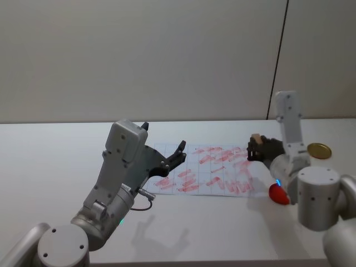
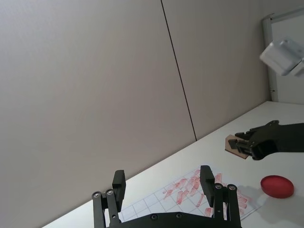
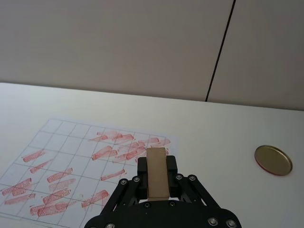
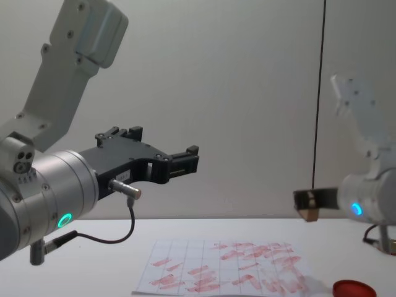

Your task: Use the one hand to pick up the stamp and affix it onto the A4 paper.

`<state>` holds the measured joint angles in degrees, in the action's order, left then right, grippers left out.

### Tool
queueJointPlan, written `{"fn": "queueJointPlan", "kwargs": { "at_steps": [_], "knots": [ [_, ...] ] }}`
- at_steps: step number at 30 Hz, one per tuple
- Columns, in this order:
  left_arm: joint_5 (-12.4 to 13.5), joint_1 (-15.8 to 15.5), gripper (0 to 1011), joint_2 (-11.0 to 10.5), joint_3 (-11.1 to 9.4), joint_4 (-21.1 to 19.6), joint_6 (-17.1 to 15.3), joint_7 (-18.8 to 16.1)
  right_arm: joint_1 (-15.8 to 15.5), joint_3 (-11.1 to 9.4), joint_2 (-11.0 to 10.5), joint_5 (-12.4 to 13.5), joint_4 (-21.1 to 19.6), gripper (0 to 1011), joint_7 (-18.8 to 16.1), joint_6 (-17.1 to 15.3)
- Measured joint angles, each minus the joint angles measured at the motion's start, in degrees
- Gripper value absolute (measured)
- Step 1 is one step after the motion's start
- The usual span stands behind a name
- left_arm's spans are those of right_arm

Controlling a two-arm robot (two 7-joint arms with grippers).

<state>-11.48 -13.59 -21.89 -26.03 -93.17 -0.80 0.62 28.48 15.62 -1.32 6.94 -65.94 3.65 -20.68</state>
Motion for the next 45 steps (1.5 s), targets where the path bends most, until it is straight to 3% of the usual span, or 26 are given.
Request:
{"fn": "queueJointPlan", "kwargs": {
  "at_steps": [14, 25, 45],
  "knots": [
    [0.0, 0.0, 993, 0.0, 0.0, 0.0, 0.0, 0.0, 5.8, 1.9, 3.5, -3.0, 14.3, 223, 0.3, 2.9],
    [0.0, 0.0, 993, 0.0, 0.0, 0.0, 0.0, 0.0, 9.6, 2.8, 5.4, -4.1, 23.1, 223, 0.4, 5.4],
    [0.0, 0.0, 993, 0.0, 0.0, 0.0, 0.0, 0.0, 17.6, 3.1, 8.9, -5.2, 42.4, 223, 0.1, 14.0]
  ]
}}
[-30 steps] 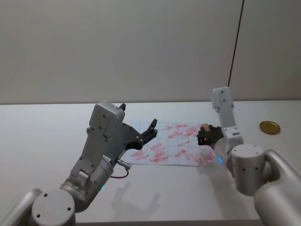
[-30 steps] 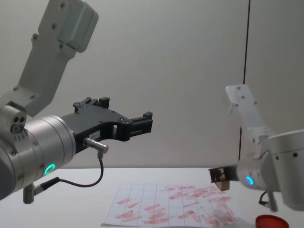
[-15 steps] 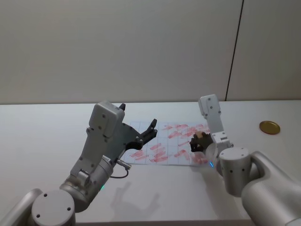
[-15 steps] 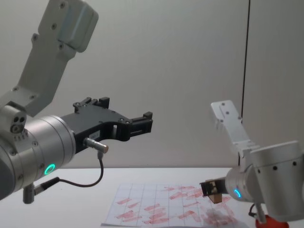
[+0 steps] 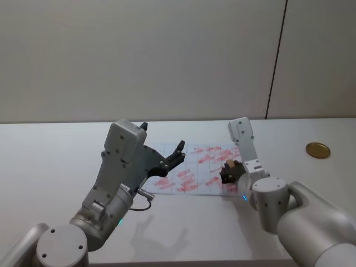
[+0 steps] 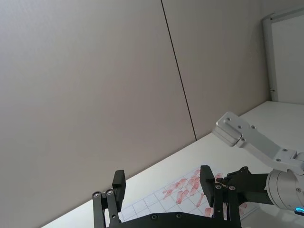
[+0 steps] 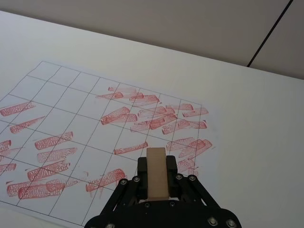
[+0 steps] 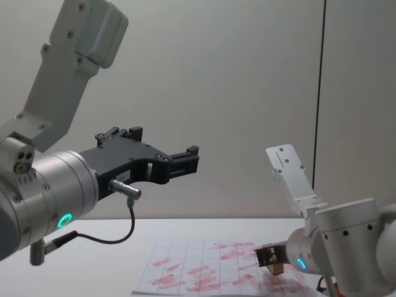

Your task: Use the one hand to pick up the stamp and affix it onto the A4 paper.

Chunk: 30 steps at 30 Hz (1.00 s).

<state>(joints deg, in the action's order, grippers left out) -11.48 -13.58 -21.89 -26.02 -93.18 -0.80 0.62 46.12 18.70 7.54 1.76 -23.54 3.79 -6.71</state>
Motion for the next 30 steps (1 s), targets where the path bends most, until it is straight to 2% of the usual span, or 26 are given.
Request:
{"fn": "queueJointPlan", "kwargs": {
  "at_steps": [11, 18, 30],
  "knots": [
    [0.0, 0.0, 993, 0.0, 0.0, 0.0, 0.0, 0.0, 3.8, -0.4, 1.4, 0.0, 8.5, 223, -0.6, 3.3],
    [0.0, 0.0, 993, 0.0, 0.0, 0.0, 0.0, 0.0, 5.6, -0.8, 2.1, 0.0, 12.3, 224, -1.0, 4.4],
    [0.0, 0.0, 993, 0.0, 0.0, 0.0, 0.0, 0.0, 7.4, -1.3, 2.8, 0.1, 16.1, 223, -1.5, 4.9]
  ]
}}
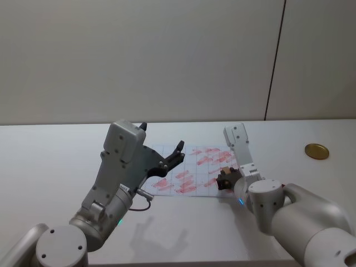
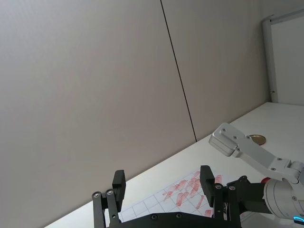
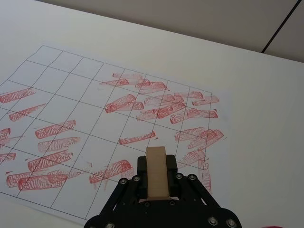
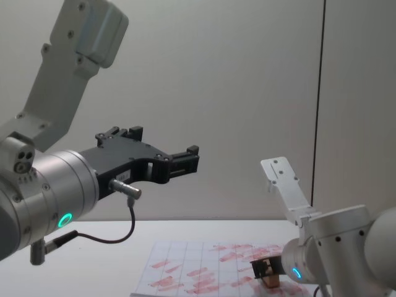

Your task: Use the one hand to pick up the stamp and affix it onto the A4 paper.

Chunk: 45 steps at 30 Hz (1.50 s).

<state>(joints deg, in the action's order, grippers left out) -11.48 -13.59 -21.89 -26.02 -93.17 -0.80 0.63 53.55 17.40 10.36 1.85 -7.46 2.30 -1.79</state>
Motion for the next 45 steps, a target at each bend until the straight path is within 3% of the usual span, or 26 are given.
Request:
{"fn": "queueJointPlan", "kwargs": {
  "at_steps": [45],
  "knots": [
    [0.0, 0.0, 993, 0.0, 0.0, 0.0, 0.0, 0.0, 1.3, -4.3, -0.7, 1.1, 3.0, 223, 0.4, 0.8]
  ]
}}
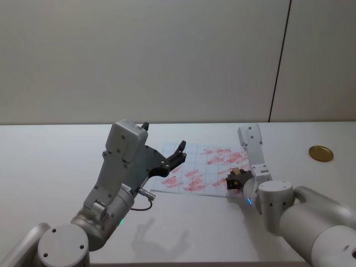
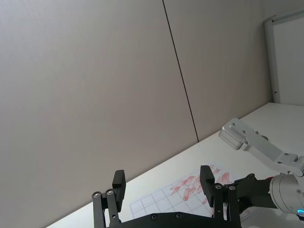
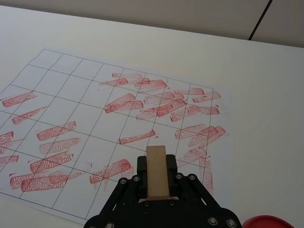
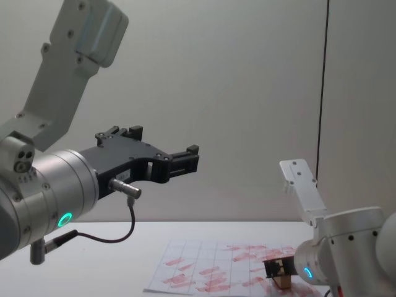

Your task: Use the one hand to pick up the stamp and affix it onto the A4 paper.

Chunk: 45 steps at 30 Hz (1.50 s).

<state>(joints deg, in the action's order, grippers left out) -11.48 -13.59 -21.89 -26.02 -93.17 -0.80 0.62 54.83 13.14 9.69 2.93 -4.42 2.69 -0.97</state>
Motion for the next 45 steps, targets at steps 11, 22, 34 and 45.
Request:
{"fn": "queueJointPlan", "kwargs": {
  "at_steps": [11, 22, 34, 45],
  "knots": [
    [0.0, 0.0, 993, 0.0, 0.0, 0.0, 0.0, 0.0, -0.1, -0.8, -0.2, 0.1, 0.1, 224, 0.1, 0.2],
    [0.0, 0.0, 993, 0.0, 0.0, 0.0, 0.0, 0.0, -0.3, -1.1, -0.2, 0.1, 0.1, 223, -0.1, 0.8],
    [0.0, 0.0, 993, 0.0, 0.0, 0.0, 0.0, 0.0, 0.0, -1.0, 0.1, -0.4, -2.1, 223, -0.5, 2.6],
    [0.0, 0.0, 993, 0.0, 0.0, 0.0, 0.0, 0.0, -7.5, -0.2, -1.1, -0.3, -24.5, 223, -0.9, -4.1]
  ]
}}
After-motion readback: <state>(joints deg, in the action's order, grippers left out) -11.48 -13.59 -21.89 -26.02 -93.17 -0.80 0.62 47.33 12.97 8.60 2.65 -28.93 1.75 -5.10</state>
